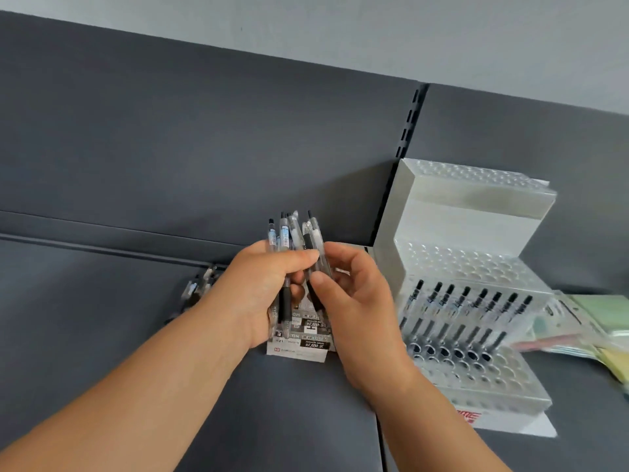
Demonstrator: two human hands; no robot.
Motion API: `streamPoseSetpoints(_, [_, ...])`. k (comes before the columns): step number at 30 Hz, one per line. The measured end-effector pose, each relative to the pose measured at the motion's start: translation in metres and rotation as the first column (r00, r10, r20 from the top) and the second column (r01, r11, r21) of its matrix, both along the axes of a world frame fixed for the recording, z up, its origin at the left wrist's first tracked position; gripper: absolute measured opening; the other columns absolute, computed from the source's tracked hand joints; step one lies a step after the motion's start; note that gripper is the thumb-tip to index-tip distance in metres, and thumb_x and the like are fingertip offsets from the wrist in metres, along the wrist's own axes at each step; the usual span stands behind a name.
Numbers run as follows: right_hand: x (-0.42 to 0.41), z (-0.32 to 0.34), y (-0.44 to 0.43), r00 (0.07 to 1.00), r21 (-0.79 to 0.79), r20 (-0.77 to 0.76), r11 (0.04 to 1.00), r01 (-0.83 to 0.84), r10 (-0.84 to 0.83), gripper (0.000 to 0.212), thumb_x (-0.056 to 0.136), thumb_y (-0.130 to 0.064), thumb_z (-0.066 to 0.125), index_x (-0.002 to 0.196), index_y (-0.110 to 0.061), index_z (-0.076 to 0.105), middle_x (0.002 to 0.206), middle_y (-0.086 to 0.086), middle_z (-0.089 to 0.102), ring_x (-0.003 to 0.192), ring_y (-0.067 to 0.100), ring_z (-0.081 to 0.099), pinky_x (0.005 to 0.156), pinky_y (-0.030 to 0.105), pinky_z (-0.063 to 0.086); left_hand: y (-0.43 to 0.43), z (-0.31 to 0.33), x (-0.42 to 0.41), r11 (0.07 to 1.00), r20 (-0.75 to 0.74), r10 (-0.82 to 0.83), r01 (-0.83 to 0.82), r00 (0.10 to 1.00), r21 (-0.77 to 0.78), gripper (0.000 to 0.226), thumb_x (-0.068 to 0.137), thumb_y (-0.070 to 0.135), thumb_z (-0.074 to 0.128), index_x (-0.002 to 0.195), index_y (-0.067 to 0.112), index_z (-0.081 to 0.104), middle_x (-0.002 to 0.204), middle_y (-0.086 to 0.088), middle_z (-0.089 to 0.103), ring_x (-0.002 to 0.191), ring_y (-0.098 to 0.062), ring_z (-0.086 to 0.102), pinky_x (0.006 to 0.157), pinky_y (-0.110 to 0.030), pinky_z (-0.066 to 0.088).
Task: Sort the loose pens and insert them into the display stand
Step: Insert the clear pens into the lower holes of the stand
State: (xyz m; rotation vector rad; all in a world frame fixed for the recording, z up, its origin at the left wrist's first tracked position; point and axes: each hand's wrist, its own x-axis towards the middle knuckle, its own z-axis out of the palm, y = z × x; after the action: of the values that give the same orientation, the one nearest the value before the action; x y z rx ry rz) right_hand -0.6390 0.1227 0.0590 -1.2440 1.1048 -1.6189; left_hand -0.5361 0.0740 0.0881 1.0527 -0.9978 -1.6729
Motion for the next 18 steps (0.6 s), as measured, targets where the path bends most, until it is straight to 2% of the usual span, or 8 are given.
streamPoseSetpoints(4, [-0.034,0.003,0.011,0.997,0.002,-0.07,0.999,0.041,-0.041,0.014,0.09,-0.008,0.06,0.104,-0.012,0.058,0.084,0.001,0.068,0.082,0.012,0.065,0.077,0.026,0.052,0.013,0.003,-0.023,0.992,0.059,-0.022,0.029,0.998,-0.125,0.014,0.081,0.002,0.068,0.092,0.01,0.064,0.05,0.005,0.053,0.047,-0.007,0.044,0.041,-0.018,0.039])
streamPoseSetpoints(8, [-0.065,0.01,0.021,0.988,0.034,-0.132,0.996,0.087,-0.081,0.013,0.084,-0.013,0.069,0.094,-0.013,0.06,0.082,0.005,0.066,0.074,0.009,0.062,0.069,0.021,0.05,0.024,0.008,-0.042,0.956,0.183,-0.062,0.112,0.981,-0.272,0.022,0.08,0.002,0.068,0.1,0.01,0.063,0.057,0.005,0.057,0.051,-0.008,0.045,0.044,-0.021,0.04])
streamPoseSetpoints(13, [-0.091,0.019,0.039,0.988,0.056,-0.148,0.997,0.06,-0.051,0.016,0.086,-0.011,0.066,0.097,-0.021,0.063,0.067,-0.007,0.065,0.056,-0.001,0.054,0.055,0.012,0.043,0.037,0.016,-0.057,0.925,0.242,-0.149,0.222,0.959,-0.309,0.019,0.082,0.002,0.066,0.099,0.012,0.062,0.052,0.008,0.054,0.047,-0.008,0.043,0.045,-0.02,0.04])
streamPoseSetpoints(16, [-0.103,0.024,0.05,0.989,0.043,-0.138,0.997,0.057,-0.051,0.015,0.087,-0.009,0.064,0.101,-0.016,0.065,0.075,-0.001,0.07,0.063,0.004,0.059,0.057,0.017,0.046,0.042,0.02,-0.066,0.916,0.214,-0.183,0.245,0.96,-0.318,0.021,0.081,0.0,0.067,0.1,0.009,0.063,0.059,0.006,0.054,0.049,-0.007,0.044,0.044,-0.02,0.039])
streamPoseSetpoints(18, [-0.114,0.028,0.057,0.988,0.031,-0.121,0.995,0.098,-0.094,0.01,0.087,-0.01,0.064,0.096,-0.014,0.064,0.081,0.004,0.072,0.07,0.012,0.063,0.058,0.022,0.048,0.045,0.021,-0.071,0.914,0.205,-0.194,0.253,0.959,-0.317,0.022,0.081,0.0,0.067,0.1,0.008,0.063,0.061,0.005,0.053,0.049,-0.006,0.044,0.044,-0.02,0.039])
